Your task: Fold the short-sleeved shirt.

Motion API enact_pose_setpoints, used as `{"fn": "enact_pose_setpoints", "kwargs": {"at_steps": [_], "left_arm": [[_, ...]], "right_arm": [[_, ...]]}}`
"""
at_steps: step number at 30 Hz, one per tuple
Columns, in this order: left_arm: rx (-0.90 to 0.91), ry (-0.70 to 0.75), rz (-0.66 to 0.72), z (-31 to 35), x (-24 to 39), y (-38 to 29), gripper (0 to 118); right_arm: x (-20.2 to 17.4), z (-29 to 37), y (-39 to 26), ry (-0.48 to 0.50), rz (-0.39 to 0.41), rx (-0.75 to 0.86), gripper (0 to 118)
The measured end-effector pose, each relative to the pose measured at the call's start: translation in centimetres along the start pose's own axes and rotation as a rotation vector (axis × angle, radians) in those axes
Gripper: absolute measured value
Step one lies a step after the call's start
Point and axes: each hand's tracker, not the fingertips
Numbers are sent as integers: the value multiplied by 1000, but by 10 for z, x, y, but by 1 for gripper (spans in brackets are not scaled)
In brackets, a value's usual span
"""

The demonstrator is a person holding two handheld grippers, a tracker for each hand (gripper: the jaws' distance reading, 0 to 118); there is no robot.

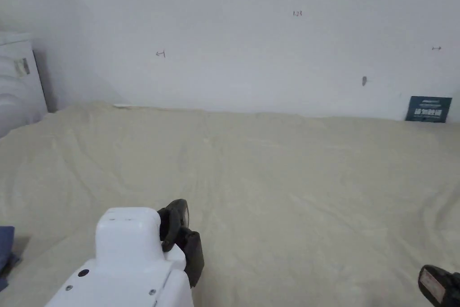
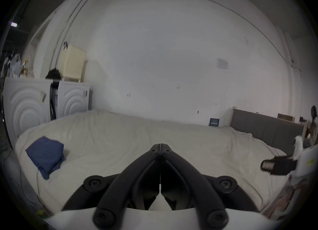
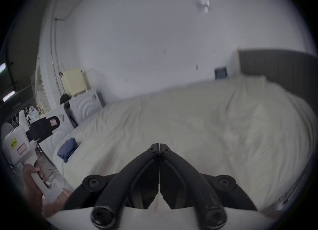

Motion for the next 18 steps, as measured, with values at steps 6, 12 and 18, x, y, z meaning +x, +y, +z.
{"fn": "enact_pose_setpoints", "kwargs": {"at_steps": [6, 12, 18], "left_arm": [[109, 57, -62, 25, 33, -3, 0], [133, 106, -141, 36, 46, 3, 0], [150, 133, -137, 43, 50, 7, 0]], "right_arm": [[-6, 50, -2, -173, 169, 314, 0], [-2, 59, -3, -224, 155, 365, 0], [1, 62, -5, -256, 161, 342, 0]]}}
